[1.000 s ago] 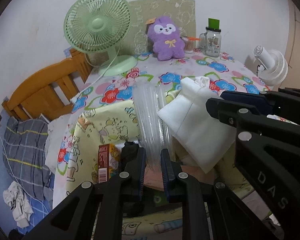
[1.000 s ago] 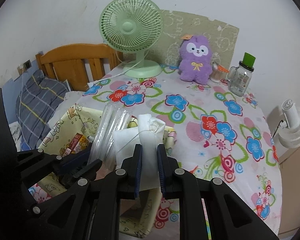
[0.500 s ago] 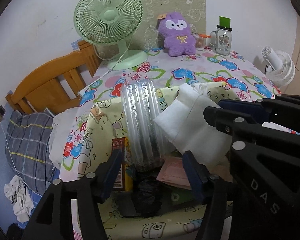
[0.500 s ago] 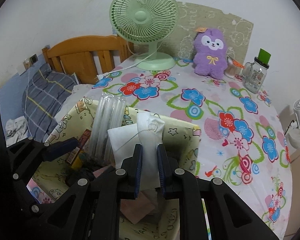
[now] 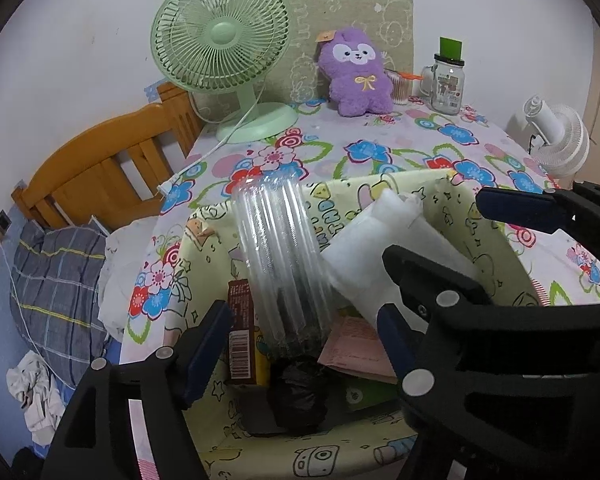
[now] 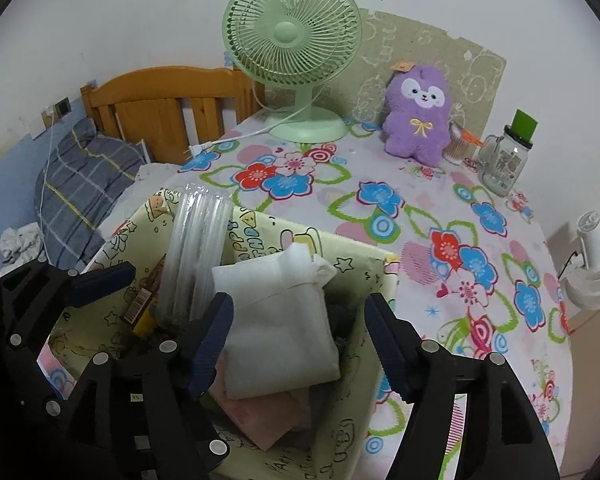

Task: Organize soft objects
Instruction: 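Open both tools to drop the tubes and pouch into the fabric box, then withdraw both tools up and back from the fabric box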

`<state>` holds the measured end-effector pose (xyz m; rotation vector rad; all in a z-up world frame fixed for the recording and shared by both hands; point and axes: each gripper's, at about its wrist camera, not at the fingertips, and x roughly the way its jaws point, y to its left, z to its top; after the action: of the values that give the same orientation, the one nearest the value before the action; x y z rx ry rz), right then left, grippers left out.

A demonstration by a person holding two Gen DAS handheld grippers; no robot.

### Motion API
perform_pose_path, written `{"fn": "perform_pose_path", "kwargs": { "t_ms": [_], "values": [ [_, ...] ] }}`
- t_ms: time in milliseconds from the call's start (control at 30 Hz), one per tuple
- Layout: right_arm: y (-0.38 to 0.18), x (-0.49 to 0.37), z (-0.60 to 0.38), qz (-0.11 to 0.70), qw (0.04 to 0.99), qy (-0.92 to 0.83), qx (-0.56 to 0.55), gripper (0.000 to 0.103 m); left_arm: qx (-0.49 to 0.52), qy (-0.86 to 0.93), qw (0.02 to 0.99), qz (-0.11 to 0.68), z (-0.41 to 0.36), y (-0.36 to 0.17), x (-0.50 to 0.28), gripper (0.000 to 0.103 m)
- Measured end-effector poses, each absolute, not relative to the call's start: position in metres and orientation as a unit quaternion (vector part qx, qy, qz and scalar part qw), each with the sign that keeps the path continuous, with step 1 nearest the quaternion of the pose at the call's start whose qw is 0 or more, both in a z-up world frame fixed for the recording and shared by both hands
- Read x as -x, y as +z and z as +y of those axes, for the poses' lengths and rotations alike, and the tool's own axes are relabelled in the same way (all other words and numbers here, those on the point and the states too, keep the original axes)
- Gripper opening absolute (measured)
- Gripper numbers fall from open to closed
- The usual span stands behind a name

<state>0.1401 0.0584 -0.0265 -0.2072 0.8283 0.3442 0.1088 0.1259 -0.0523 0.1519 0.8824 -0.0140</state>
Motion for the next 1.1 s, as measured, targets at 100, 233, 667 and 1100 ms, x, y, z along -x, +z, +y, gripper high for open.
{"fn": "perform_pose_path", "kwargs": {
  "t_ms": [100,233,667,1100],
  "values": [
    [-0.021,-0.137,0.054,0.391,0.901,0.155,0.104,0.073,-0.072,-0.009,0.904,0.421,0.123,-0.049,-0.109,0.078],
    [-0.016,-0.135,0.049,0.382,0.907,0.14,0.106,0.076,-0.066,-0.016,0.905,0.419,0.12,-0.046,-0.111,0.078],
    [-0.014,-0.148,0.027,0.379,0.915,0.107,0.087,0.079,-0.058,-0.046,0.905,0.42,0.106,-0.049,-0.135,0.061],
    [-0.02,-0.15,0.028,0.389,0.91,0.114,0.086,0.079,-0.057,-0.083,0.877,0.471,0.103,-0.062,-0.133,0.041]
  ]
}}
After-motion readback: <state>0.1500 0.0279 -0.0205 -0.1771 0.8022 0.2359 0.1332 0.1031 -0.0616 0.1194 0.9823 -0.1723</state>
